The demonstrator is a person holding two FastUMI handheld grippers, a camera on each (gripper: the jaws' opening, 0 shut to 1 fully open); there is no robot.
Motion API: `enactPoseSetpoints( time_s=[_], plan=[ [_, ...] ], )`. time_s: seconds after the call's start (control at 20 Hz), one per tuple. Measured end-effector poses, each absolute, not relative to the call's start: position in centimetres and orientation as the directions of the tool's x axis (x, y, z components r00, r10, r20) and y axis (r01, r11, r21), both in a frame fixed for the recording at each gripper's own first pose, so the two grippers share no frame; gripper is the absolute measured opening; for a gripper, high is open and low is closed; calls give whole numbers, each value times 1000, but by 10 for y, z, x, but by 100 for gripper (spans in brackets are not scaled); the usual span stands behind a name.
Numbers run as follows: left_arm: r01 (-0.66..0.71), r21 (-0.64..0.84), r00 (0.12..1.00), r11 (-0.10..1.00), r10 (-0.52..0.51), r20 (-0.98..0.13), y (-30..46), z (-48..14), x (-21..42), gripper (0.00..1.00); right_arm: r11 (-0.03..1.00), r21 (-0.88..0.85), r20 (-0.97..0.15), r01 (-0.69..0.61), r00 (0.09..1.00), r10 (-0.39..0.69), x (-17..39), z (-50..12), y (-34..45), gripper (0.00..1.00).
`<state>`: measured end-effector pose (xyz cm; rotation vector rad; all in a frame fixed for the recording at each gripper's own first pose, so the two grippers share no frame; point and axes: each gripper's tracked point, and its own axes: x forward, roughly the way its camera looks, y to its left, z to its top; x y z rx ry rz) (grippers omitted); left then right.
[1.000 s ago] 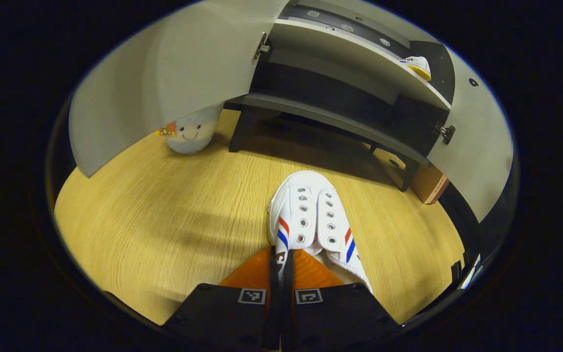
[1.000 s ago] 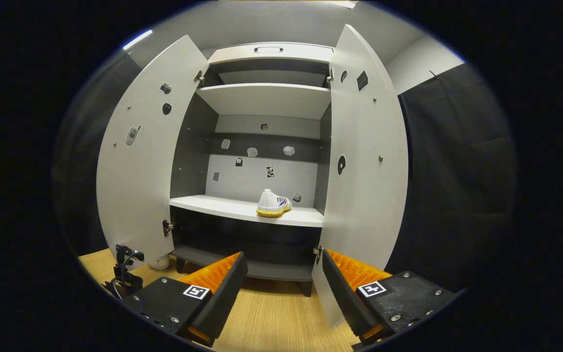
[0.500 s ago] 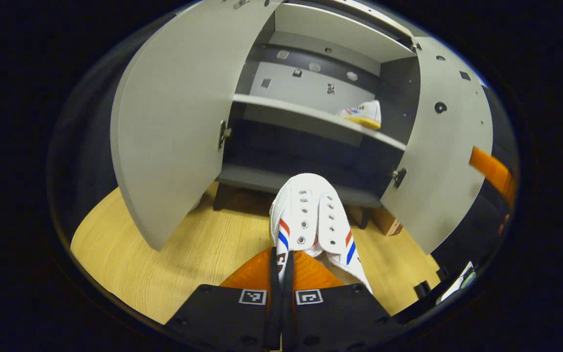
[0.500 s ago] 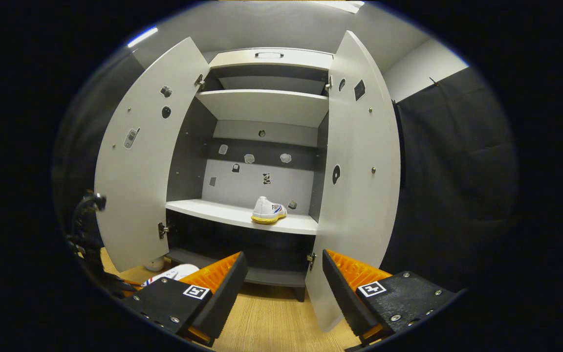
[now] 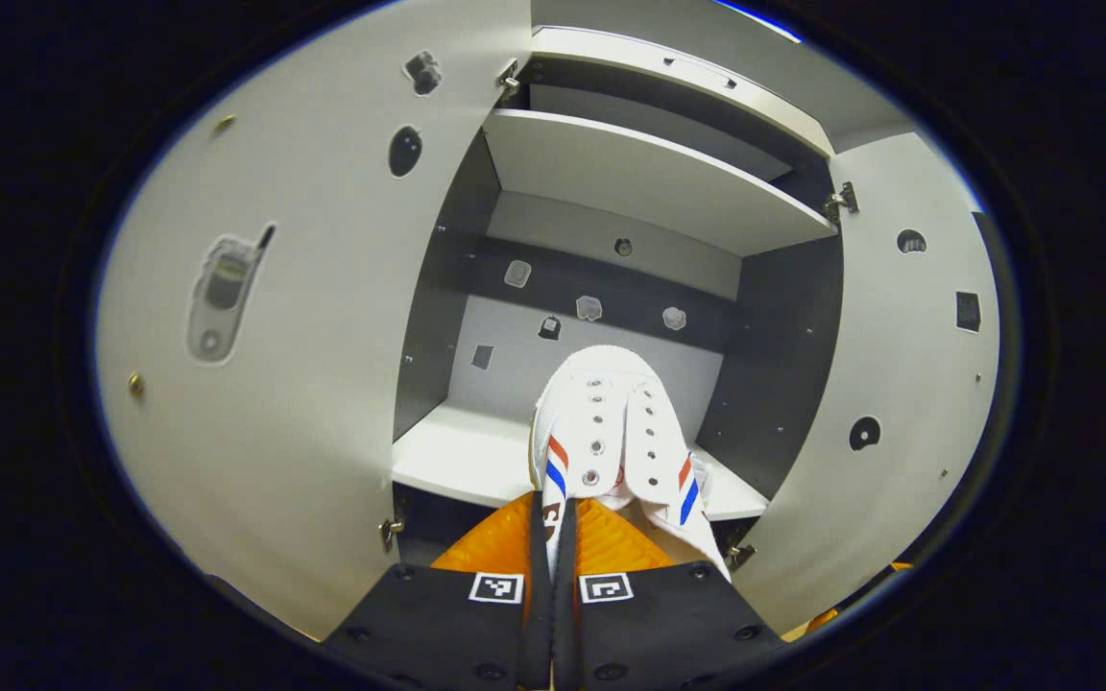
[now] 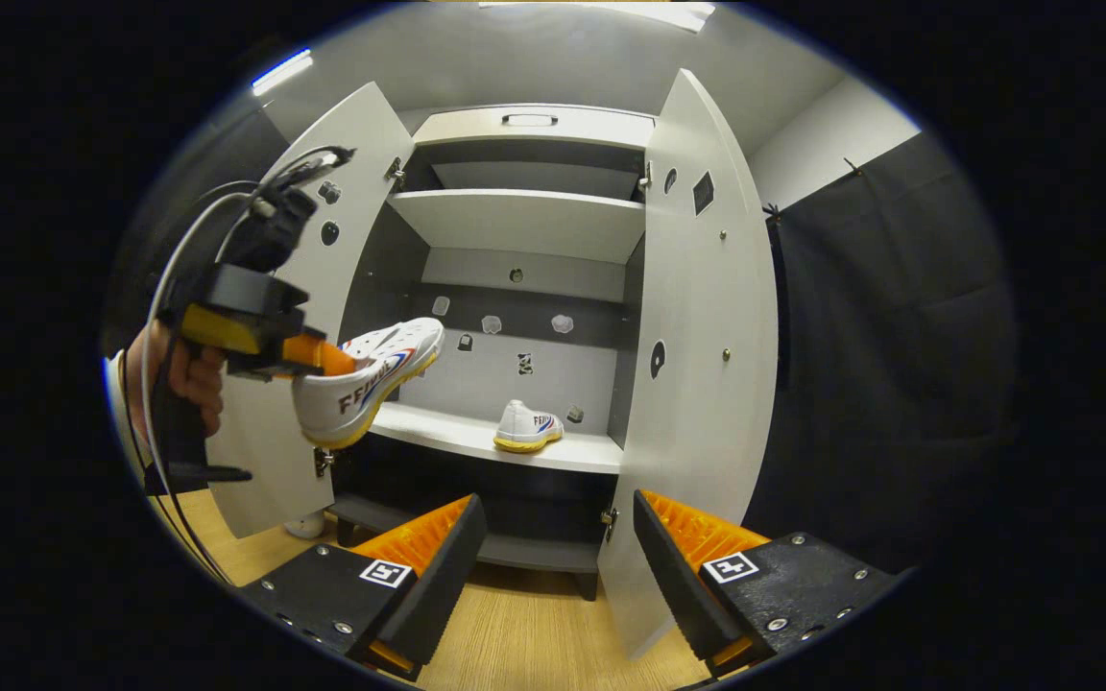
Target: Grab one shoe with the right hand and put it into the shoe cabinet, grab the other shoe with the left hand and put it into the shoe cabinet; then close the right door with the right hand and the left door with the left hand.
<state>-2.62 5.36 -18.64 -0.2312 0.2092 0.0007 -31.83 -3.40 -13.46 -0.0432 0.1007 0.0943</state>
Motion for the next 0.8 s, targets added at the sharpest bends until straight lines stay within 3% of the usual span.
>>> enactPoseSetpoints(
  time_s=[0.15,0.25,0.5,0.8],
  plan=[
    [-38,-215,956,976,-27,-292,52,-198,-23,7,996,-34,-102,-86,991,82,-320,-133,-38,91],
    [-50,-190,931,980,-23,-364,51,-200,-25,7,996,-33,-113,-80,991,76,-321,-137,-41,98],
    [-74,-150,854,986,-15,-519,52,-203,-30,7,998,-42,-120,-51,992,46,-321,-140,-52,94],
    [-111,-155,782,982,-10,-623,46,-221,-29,7,999,-34,-129,-18,992,13,-317,-145,-64,94]
  ],
)
